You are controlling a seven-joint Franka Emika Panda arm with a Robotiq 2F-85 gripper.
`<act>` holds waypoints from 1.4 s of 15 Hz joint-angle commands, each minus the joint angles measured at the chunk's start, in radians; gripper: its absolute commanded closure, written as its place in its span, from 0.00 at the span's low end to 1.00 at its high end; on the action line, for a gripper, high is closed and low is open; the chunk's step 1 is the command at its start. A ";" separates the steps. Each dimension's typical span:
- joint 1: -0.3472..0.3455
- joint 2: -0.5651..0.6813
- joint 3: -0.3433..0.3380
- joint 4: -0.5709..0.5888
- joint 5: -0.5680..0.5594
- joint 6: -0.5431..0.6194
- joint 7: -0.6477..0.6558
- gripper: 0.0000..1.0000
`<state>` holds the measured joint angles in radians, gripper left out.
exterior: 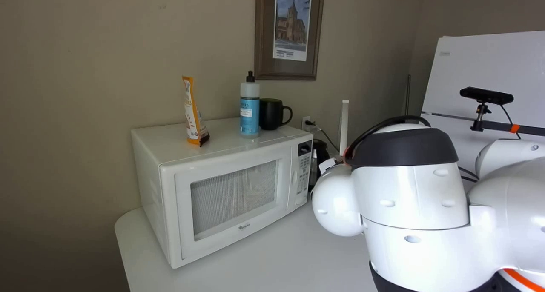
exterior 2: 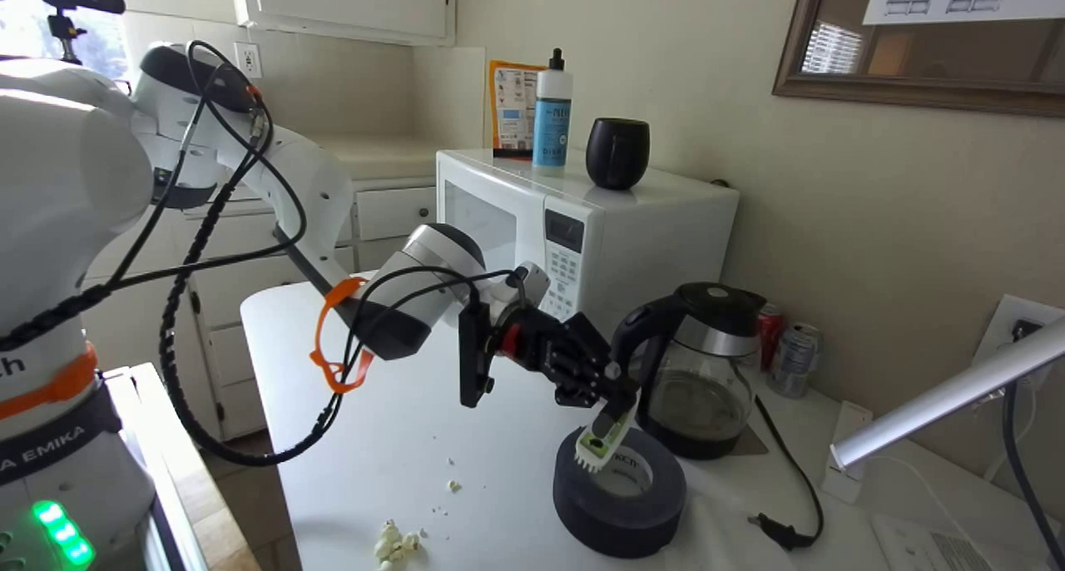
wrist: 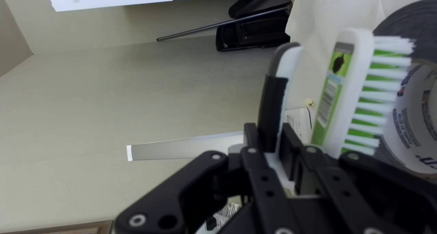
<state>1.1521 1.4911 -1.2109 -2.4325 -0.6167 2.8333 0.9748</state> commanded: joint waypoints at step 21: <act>0.040 -0.005 0.099 0.050 -0.018 -0.136 -0.078 0.95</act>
<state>1.2015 1.4865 -1.1214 -2.4117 -0.6173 2.7391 0.8953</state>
